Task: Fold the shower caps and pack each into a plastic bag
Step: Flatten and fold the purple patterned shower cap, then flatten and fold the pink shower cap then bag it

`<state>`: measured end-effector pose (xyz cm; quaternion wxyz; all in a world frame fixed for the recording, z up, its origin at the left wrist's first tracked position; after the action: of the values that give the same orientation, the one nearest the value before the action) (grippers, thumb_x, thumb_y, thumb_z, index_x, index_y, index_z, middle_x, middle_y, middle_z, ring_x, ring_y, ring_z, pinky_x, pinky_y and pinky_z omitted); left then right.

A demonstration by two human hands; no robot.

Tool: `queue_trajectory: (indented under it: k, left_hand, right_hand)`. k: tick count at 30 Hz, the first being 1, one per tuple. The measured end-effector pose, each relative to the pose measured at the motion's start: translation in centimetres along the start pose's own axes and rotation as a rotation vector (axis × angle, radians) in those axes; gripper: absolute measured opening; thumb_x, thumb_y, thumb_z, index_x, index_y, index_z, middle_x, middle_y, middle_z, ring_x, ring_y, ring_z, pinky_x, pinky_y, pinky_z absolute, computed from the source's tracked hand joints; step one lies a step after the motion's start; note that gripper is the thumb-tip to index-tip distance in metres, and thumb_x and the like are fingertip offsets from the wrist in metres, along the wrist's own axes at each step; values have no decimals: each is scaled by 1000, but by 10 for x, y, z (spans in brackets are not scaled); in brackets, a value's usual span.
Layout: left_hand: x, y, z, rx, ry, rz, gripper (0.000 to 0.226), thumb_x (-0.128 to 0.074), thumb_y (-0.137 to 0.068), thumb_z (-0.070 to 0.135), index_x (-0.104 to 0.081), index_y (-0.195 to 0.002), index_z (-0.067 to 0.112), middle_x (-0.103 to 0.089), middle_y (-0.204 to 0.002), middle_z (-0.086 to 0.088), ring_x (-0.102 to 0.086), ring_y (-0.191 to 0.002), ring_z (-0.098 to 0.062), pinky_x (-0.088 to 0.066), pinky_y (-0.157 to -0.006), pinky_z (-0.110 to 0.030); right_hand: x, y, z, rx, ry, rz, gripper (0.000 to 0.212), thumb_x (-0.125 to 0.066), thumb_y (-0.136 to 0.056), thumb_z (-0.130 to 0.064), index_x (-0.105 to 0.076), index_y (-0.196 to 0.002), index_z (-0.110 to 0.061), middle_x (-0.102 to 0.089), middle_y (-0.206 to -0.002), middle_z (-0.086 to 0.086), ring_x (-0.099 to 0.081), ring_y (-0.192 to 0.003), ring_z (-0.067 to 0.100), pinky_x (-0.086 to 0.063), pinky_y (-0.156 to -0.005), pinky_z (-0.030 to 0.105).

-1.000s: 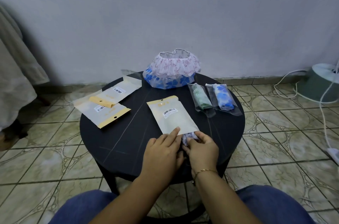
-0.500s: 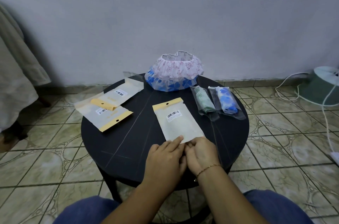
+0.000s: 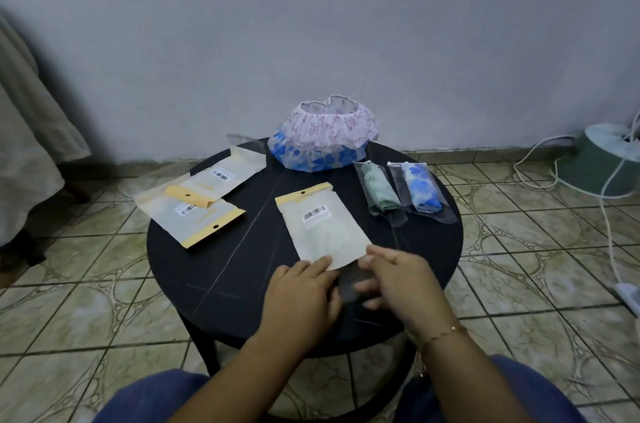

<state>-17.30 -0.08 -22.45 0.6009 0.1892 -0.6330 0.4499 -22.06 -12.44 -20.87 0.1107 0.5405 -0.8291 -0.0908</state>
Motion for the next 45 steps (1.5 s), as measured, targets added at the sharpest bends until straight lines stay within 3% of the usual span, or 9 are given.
queue_trajectory:
  k: [4,7,11,18,27,31,39,42,45]
  left_hand:
    - [4,-5,-10,67,87,-13,32,-45,-78,35,-56,-105,22,-66,-92,7,-62,-86,-15,-41,-72,-30]
    - [1,-14,-15,96,101,-11,48,-37,-84,38,-47,-128,24,-56,-127,9,-54,-113,-11,-34,-84,-27]
    - [-11,-30,-20,134,101,-108,80,1,-74,49,-29,-146,30,-26,-154,11,-26,-138,-4,-23,-104,-26]
    - [-29,-58,-12,110,155,-236,54,-24,-100,33,-12,-152,27,-6,-160,10,-8,-145,-4,-13,-113,-31]
    - [-11,-66,-29,101,241,-100,83,4,-75,55,-14,-152,28,-1,-159,14,-1,-144,0,-14,-109,-26]
    - [5,-96,-46,107,180,-79,61,-27,-94,43,-18,-152,25,-4,-160,9,-8,-145,-6,-17,-112,-31]
    - [2,-180,-103,792,1221,71,43,-50,-93,31,-46,-133,17,-58,-116,5,-54,-98,-13,-41,-80,-29]
    - [-9,-201,-104,1024,1570,124,21,-50,-96,36,-47,-109,19,-52,-81,5,-53,-66,-11,-41,-55,-24]
    - [-23,-220,-107,1098,1676,118,35,-54,-91,51,-43,-102,19,-48,-76,1,-47,-60,-14,-41,-59,-26]
  right_hand:
    - [-17,-15,-29,539,883,59,39,-41,-97,-24,-47,-135,-28,-41,-143,-7,-33,-132,12,-30,-104,33]
    - [-44,-36,-13,583,1166,-120,43,-27,-101,-34,-30,-143,-37,-19,-155,-11,-11,-143,9,-18,-106,40]
    - [-45,-62,-6,506,1216,-121,46,-20,-101,-40,-23,-146,-36,-14,-157,-11,-7,-144,9,-12,-111,46]
    - [-33,-85,-10,407,1173,-21,47,-18,-101,-41,-26,-146,-32,-15,-157,-9,-2,-145,12,-4,-114,52]
    - [-47,-81,-50,651,1157,213,39,-29,-96,-40,-59,-119,-30,-41,-142,-9,-24,-138,11,-15,-94,37]
    - [-47,-101,-69,622,1175,203,36,-39,-96,-37,-52,-129,-31,-35,-147,-7,-20,-139,14,-16,-99,39]
    - [-19,-200,-98,230,153,162,34,-51,-93,-22,-58,-123,-7,-60,-120,10,-55,-105,23,-39,-85,27]
    - [-19,-233,-87,24,-251,164,34,-52,-91,-31,-59,-114,-7,-58,-94,8,-52,-86,22,-45,-67,30]
    - [-23,-255,-81,-103,-461,122,48,-52,-93,-42,-50,-129,-12,-54,-112,9,-57,-101,28,-47,-78,35]
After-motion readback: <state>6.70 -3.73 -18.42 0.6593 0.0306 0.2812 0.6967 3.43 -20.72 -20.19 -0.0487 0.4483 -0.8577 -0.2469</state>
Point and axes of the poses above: each hand's wrist, its own y-axis away from the middle knuckle, its own x-axis out of the back of the hand, z = x × y, the point moved 8 cm from there along -y, towards the middle knuckle
